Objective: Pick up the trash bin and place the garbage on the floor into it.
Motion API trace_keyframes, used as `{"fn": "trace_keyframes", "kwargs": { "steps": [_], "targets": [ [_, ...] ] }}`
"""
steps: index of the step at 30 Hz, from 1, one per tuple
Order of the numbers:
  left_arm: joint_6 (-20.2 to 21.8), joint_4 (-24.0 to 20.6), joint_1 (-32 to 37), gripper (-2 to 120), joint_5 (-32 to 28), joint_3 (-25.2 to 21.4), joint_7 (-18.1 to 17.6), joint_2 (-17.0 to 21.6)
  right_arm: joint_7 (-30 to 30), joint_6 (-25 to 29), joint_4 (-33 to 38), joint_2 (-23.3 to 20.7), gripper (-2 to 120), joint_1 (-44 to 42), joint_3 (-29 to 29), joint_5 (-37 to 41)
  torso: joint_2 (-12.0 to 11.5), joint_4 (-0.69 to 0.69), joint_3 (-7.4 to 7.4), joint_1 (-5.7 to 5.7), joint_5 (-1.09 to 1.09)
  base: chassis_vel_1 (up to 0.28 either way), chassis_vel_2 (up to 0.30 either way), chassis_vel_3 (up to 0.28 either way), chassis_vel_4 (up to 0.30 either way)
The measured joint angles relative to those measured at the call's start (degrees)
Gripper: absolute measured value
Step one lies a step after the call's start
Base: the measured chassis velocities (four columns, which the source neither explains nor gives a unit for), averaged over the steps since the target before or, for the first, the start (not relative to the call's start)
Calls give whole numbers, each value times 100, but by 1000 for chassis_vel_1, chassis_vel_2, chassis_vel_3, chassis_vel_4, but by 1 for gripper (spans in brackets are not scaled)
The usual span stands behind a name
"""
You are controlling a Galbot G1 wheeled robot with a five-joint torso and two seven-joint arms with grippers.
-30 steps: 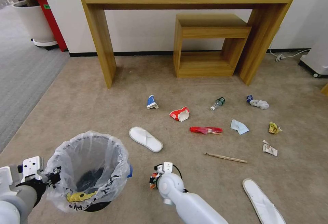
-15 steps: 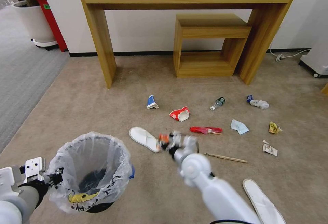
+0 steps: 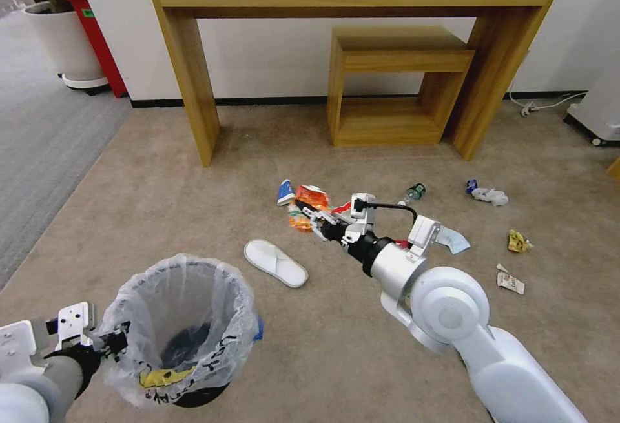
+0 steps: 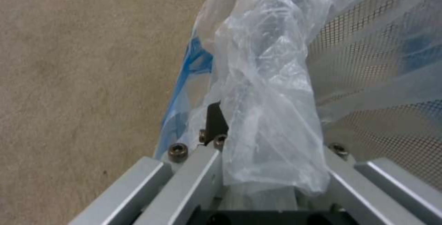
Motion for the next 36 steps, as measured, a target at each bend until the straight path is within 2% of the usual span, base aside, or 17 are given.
{"fn": "trace_keyframes", "kwargs": {
  "steps": [2, 6, 7, 13, 20, 27, 34, 36],
  "targets": [
    [-1, 0, 38, 2, 0, -62, 12, -74, 36, -72, -10, 165, 18, 260, -504, 216, 1, -1, 0, 0, -1, 0, 0, 0, 0],
    [-1, 0, 52, 2, 1, -101, 11, -108, 70, -83, -69, 303, 18, 420, -803, 247, 0, 2, 0, 0, -1, 0, 0, 0, 0],
    [-1, 0, 68, 2, 3, -113, 10, -133, 123, -96, -158, 470, 18, 601, -1083, 254, 0, 1, 0, 0, -2, 0, 0, 0, 0],
    [-1, 0, 114, 2, 24, -165, 9, -208, 419, -247, -474, 879, 18, 1161, -1624, 477, 1, 0, 0, 0, -2, 0, 0, 0, 0],
    [-1, 0, 145, 2, 24, -220, 3, -220, 736, -352, -996, 1211, 18, 1415, -2144, 554, 1, 0, 1, 0, -2, 0, 0, 0, 0],
    [2, 0, 194, 2, 29, -288, 0, -251, 1077, -478, -1155, 1392, 18, 1410, -2394, 562, 1, 0, 0, 0, -2, 0, 0, 0, 0],
    [5, 0, 214, 2, 46, -307, -1, -276, 1276, -774, -1121, 1403, 18, 1423, -2354, 871, 1, 0, 0, 0, -1, 0, 0, 0, 0],
    [10, 0, 225, 2, 65, -305, -2, -283, 1303, -962, -1058, 1379, 25, 1396, -2283, 1059, 1, 0, 0, 0, -1, 0, 0, 0, 0]
  ]
}}
